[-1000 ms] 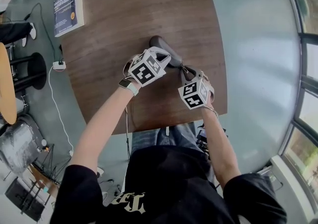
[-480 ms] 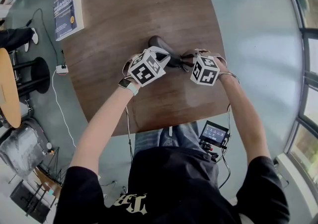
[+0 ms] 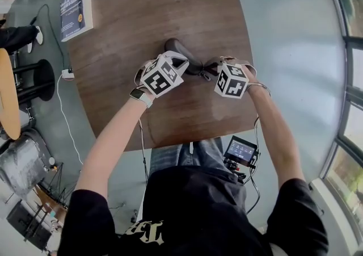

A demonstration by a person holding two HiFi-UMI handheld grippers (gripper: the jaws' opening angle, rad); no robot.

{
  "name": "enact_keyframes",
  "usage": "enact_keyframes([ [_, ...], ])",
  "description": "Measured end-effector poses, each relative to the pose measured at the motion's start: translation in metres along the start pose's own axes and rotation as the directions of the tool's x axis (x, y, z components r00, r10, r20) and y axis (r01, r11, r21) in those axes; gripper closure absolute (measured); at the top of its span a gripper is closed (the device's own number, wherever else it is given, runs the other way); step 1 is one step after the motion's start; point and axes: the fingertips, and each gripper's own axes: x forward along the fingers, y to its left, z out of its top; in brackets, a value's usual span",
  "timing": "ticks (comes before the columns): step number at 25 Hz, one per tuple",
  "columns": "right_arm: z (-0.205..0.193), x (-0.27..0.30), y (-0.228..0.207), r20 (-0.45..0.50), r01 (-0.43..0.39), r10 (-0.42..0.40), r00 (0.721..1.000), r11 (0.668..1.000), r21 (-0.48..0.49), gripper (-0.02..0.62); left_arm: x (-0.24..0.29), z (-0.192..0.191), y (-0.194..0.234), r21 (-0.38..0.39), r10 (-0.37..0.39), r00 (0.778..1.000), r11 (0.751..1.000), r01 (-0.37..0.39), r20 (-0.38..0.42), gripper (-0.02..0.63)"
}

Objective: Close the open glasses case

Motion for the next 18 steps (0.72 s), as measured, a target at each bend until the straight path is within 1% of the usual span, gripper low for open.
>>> enact_keyframes([
  [4,0.0000,0.0052,-0.0022,0.004,-0.004,0.004,1.000,1.000,0.003,0.609,0.0019,-0.0005,0.0022,-0.012,0.007,1.000,1.000,-0.007,0.010,0.600],
  [11,0.0011,0.0072,-0.0016,0.008,-0.005,0.005,1.000,1.000,0.017,0.607,0.0024,-0.0005,0.0033,-0.025,0.024,1.000,0.999,-0.024,0.004,0.600],
  [15,0.0022,0.0032,0.0011,0.005,0.023,-0.023,1.000,0.998,0.066,0.607,0.0028,-0.0010,0.0041,-0.039,0.032,0.999,0.999,-0.031,0.006,0.600],
  [18,0.0030,0.0015,0.0036,0.005,0.019,-0.020,1.000,0.994,0.110,0.607,0.0023,-0.0019,0.0040,-0.049,0.034,0.999,0.998,-0.034,0.007,0.600],
])
